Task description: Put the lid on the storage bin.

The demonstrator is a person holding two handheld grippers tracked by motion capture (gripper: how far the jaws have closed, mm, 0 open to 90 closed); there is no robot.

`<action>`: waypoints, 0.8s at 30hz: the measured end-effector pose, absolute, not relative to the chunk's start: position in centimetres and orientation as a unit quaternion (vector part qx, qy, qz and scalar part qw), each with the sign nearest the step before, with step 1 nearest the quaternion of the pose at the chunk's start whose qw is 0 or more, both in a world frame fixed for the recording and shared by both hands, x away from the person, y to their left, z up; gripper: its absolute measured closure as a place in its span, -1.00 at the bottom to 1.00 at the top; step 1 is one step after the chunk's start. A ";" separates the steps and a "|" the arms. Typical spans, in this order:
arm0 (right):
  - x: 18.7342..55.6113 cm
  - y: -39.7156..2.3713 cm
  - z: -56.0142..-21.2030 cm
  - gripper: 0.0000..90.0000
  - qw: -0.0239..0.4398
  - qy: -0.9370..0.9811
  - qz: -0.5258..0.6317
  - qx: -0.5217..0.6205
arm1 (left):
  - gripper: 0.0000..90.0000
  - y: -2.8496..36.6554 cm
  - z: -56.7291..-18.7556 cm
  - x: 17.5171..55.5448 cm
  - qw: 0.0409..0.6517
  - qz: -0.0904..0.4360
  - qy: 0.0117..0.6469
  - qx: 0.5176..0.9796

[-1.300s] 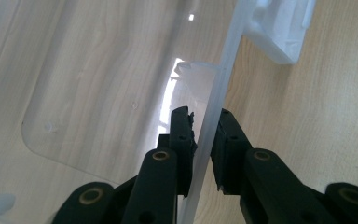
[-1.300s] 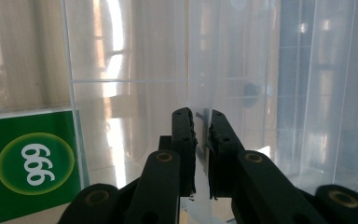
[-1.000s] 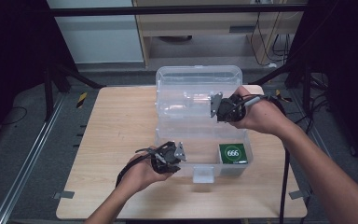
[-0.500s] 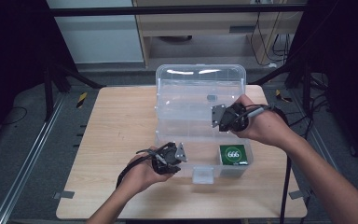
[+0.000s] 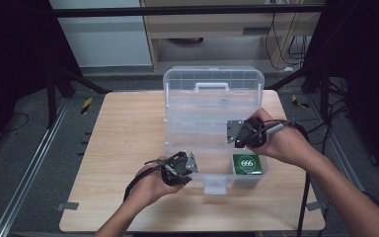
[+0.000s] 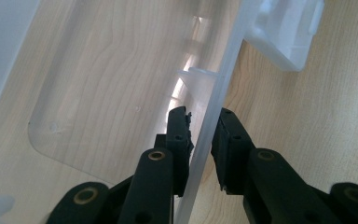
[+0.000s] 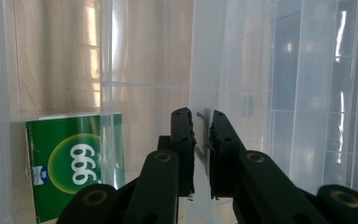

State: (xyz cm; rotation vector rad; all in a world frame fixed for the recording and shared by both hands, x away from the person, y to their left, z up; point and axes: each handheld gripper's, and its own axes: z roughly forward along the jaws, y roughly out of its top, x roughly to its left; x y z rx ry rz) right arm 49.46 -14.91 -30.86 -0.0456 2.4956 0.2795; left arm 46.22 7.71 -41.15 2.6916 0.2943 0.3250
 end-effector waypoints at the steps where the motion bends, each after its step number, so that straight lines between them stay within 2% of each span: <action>1: 49.5 -14.9 -30.9 0.82 0.310 0.945 0.108 -0.018 | 0.71 7.7 -41.2 46.2 0.207 0.117 0.107 0.965; 13: 51.5 -14.7 -30.7 0.80 0.302 0.946 0.114 -0.005 | 0.71 7.7 -41.3 46.7 0.215 0.120 0.114 0.963; 24: 49.8 -14.9 -31.1 0.82 0.305 0.945 0.113 -0.013 | 0.70 7.7 -41.4 46.6 0.216 0.124 0.114 0.962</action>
